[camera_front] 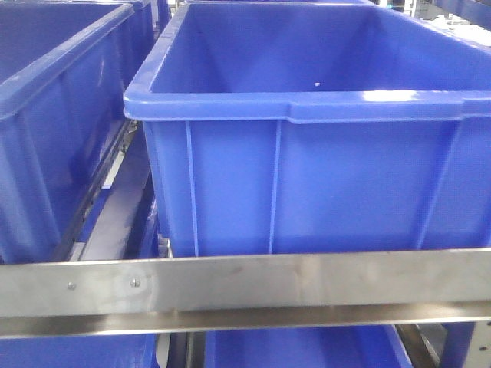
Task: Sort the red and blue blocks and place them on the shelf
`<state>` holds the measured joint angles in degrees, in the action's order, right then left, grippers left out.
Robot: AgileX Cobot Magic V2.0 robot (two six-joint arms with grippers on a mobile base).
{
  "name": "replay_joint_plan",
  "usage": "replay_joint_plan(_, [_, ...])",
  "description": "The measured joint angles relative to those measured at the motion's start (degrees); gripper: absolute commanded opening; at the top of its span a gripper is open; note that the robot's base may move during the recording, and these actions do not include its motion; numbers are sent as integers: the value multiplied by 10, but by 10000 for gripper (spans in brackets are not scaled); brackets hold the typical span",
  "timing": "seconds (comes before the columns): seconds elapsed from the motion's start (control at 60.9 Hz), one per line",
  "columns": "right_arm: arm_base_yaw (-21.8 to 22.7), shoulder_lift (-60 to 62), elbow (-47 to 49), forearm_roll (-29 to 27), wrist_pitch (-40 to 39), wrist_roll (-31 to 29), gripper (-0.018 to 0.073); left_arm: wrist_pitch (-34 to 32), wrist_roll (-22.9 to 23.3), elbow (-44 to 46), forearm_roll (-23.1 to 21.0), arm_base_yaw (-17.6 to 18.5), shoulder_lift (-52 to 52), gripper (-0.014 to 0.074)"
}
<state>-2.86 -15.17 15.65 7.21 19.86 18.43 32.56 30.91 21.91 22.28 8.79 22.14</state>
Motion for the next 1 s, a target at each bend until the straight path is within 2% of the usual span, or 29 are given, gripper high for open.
replay_joint_plan(1.002, [0, 0, 0, 0, 0, 0, 52, 0, 0, 0, 0, 0, 0, 122])
